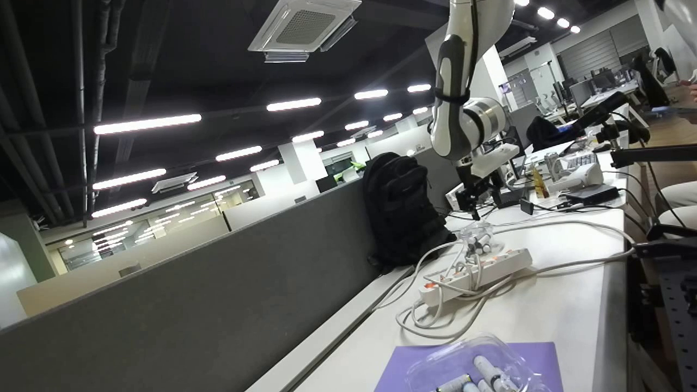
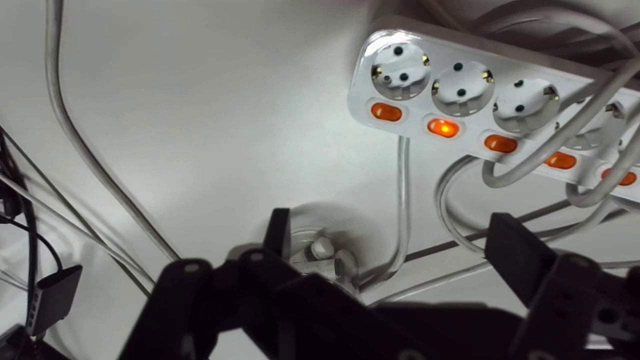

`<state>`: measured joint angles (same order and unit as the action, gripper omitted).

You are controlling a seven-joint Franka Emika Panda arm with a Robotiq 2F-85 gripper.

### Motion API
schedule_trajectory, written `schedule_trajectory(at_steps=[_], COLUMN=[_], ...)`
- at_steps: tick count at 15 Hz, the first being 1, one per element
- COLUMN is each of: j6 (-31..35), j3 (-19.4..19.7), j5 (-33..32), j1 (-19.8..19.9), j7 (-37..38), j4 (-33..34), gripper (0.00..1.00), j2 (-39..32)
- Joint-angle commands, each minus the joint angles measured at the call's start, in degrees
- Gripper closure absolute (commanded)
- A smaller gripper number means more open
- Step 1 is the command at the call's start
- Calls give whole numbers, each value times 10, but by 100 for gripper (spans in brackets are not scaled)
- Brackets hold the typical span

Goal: Flip a switch on the extension cord

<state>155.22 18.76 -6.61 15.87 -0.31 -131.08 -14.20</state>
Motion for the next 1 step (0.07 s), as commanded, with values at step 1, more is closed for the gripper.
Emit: schedule_trajectory(at_steps=[1], j6=[-19], j3=[27], j5=[-51], j1=[-25], j7=[70], j4=[-10], gripper=[0], j2=[10])
